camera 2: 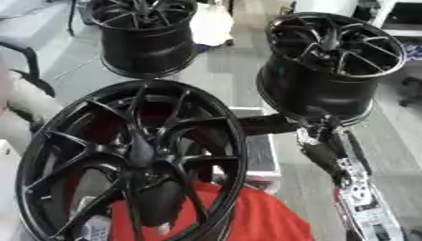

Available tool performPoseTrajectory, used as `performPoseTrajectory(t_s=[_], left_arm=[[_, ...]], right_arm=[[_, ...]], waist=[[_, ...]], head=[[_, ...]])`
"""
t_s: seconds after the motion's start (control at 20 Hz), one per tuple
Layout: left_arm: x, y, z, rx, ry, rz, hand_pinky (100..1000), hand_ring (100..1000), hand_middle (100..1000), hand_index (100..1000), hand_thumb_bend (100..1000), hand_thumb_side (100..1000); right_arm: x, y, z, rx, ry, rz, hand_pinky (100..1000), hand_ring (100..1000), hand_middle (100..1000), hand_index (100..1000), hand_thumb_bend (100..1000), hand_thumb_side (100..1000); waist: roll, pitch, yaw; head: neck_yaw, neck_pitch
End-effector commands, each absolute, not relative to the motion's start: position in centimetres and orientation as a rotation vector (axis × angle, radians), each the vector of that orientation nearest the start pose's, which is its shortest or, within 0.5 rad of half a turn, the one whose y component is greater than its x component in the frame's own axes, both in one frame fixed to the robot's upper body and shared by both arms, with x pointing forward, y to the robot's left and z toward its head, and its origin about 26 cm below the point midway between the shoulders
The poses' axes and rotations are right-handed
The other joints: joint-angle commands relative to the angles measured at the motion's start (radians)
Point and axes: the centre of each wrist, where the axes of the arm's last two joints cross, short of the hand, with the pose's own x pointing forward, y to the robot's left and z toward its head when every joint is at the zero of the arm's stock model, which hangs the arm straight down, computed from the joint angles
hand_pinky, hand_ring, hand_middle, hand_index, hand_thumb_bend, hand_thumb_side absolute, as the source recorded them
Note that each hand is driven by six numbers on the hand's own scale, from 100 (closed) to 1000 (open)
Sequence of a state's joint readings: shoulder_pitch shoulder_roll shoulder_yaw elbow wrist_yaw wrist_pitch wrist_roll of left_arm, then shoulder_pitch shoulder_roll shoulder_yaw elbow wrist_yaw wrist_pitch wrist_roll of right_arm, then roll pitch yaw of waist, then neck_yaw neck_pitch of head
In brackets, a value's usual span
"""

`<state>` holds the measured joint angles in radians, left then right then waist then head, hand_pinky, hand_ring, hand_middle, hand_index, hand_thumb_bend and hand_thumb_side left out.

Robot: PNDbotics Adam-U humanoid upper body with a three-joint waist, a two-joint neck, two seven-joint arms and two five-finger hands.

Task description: Pull the pin out of the wheel hub.

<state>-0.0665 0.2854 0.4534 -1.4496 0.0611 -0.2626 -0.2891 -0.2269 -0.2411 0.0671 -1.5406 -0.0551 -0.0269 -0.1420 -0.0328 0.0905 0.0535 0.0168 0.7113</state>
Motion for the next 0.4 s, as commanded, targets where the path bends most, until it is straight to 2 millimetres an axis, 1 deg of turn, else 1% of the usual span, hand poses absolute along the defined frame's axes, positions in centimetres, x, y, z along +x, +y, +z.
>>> performPoseTrajectory(t_s=[0.05,0.2,0.4], left_arm=[[26.71,42.57,3.12,0.365,-1.779,-0.082,588,602,654,824,100,858],[26.75,42.09,2.91,0.370,-1.757,-0.079,587,600,651,823,100,856],[26.57,42.08,2.86,0.379,-1.748,-0.083,585,597,649,823,100,851]], right_arm=[[33.45,-26.65,5.93,-0.167,-1.804,0.120,670,616,666,843,100,250],[33.44,-26.66,5.86,-0.166,-1.801,0.121,670,616,666,843,100,252],[33.42,-26.70,5.76,-0.167,-1.799,0.122,670,616,667,843,100,256]], waist=[[0.002,-0.009,0.001],[0.002,-0.009,0.003],[0.004,-0.010,0.004]], head=[[-0.002,-0.008],[-0.001,-0.010],[-0.002,-0.008]])
